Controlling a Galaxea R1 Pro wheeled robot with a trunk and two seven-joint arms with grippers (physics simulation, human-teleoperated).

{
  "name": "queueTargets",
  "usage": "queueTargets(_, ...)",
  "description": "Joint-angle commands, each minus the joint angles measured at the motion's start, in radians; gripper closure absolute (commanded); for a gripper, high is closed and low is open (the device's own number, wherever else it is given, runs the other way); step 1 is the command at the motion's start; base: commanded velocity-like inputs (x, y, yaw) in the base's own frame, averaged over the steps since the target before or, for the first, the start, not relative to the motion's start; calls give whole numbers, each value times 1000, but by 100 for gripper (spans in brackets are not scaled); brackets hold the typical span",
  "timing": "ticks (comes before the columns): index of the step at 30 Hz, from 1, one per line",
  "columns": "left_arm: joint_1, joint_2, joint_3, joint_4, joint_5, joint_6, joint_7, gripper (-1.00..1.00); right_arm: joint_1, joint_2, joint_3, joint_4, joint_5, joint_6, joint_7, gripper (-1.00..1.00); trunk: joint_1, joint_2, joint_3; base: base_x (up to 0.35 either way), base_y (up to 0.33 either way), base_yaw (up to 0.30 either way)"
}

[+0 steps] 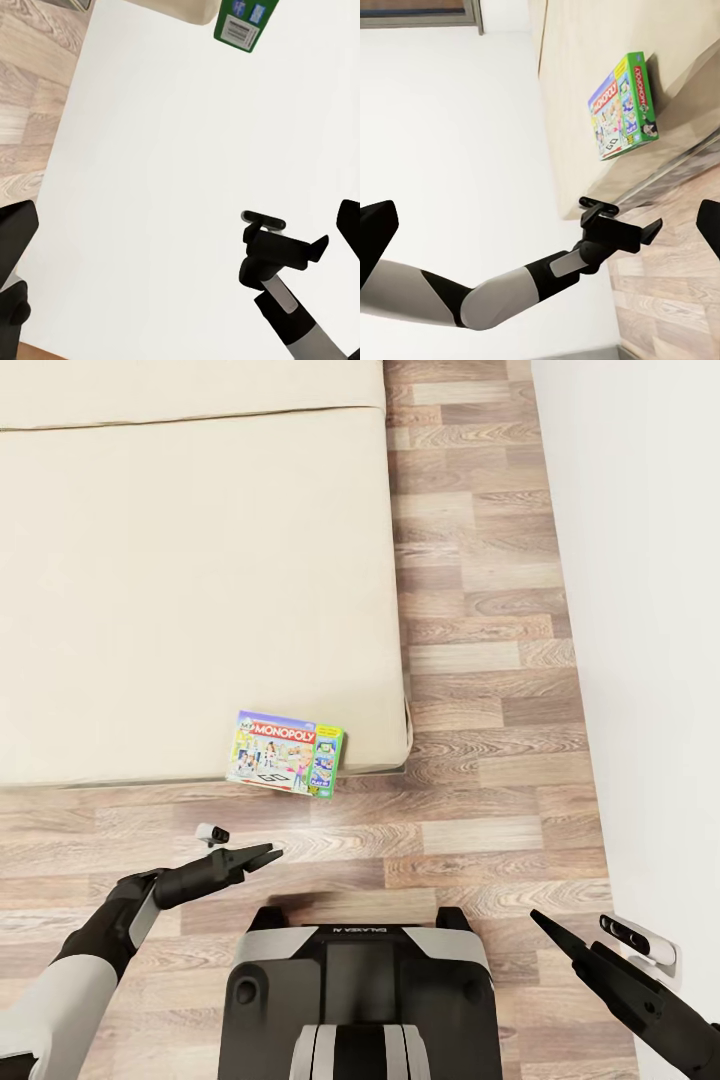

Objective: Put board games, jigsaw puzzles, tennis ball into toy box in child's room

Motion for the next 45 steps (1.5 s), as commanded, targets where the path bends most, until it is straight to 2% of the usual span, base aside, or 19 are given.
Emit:
queueTargets(1, 0, 0, 0, 0, 0, 11, -4, -100, 1, 0, 0, -1, -4, 10, 1, -100, 0, 0, 0, 0, 0, 0)
queueTargets(23, 0, 0, -1, 0, 0, 11, -4, -100, 1, 3, -3, -2, -4, 9, 3, -100, 0, 0, 0, 40, -3, 0)
queueTargets(26, 17, -17, 16, 0, 12, -6, 13, -100, 0, 20, 13, 15, 5, 8, -14, -100, 0, 0, 0, 0, 0, 0)
queueTargets(30, 21, -40, 39, 0, 12, -29, 36, -100, 0, 40, 13, 33, 5, 8, -37, -100, 0, 0, 0, 0, 0, 0)
queueTargets(35, 26, -68, 33, 1, 11, -38, 45, -100, 0, 47, -5, 36, 5, 7, -65, -100, 0, 0, 0, 0, 0, 0)
queueTargets(45, 29, -125, 89, 1, 8, -50, 51, -100, 0, 61, -8, 42, 5, 9, -121, -100, 0, 0, 0, -8, 0, 0)
